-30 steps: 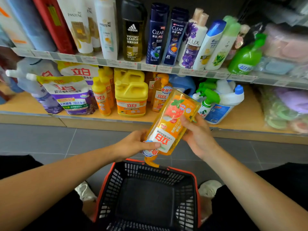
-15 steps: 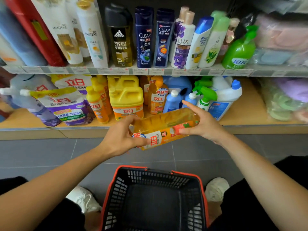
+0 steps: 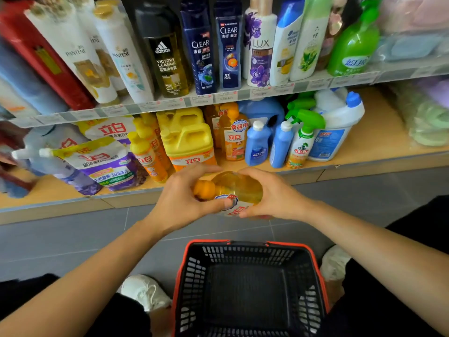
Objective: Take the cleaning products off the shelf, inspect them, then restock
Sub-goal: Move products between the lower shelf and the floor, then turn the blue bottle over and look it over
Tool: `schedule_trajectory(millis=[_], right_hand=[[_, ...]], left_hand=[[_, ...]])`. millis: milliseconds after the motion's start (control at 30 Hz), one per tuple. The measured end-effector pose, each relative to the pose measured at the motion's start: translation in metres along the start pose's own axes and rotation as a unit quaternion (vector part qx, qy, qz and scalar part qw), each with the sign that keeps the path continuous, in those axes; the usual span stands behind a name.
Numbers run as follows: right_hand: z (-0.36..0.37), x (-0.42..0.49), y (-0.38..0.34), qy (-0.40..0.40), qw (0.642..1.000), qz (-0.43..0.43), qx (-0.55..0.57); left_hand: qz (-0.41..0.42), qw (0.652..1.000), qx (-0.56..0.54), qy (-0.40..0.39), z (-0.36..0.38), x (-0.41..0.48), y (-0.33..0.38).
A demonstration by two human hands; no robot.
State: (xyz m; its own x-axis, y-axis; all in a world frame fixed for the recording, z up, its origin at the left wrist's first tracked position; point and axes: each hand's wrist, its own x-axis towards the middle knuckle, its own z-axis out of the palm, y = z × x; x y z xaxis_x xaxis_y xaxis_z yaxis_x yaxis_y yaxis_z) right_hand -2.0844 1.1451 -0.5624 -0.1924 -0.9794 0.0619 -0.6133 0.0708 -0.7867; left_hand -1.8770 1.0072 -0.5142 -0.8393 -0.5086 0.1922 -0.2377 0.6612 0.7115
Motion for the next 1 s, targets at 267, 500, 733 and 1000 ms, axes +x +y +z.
schedule_trajectory(millis=[267, 500, 733, 1000], right_hand=[[0.003, 0.0, 0.022, 0.0, 0.995, 0.078, 0.068], [-0.002, 0.022, 0.062, -0.081, 0.988, 0.128, 0.015], [-0.057, 0.079, 0.065, 0.115, 0.977, 0.145, -0.107], [-0.071, 0.129, 0.077, 0.023, 0.966, 0.146, -0.213]], left_hand=[[-0.224, 0.911, -0.335, -0.082, -0.004, 0.008, -0.011], [-0.215, 0.906, -0.322, -0.171, 0.037, 0.018, -0.037], [-0.259, 0.93, -0.159, -0.209, 0.054, 0.029, -0.099], [-0.243, 0.944, 0.013, -0.224, 0.062, 0.029, -0.136]])
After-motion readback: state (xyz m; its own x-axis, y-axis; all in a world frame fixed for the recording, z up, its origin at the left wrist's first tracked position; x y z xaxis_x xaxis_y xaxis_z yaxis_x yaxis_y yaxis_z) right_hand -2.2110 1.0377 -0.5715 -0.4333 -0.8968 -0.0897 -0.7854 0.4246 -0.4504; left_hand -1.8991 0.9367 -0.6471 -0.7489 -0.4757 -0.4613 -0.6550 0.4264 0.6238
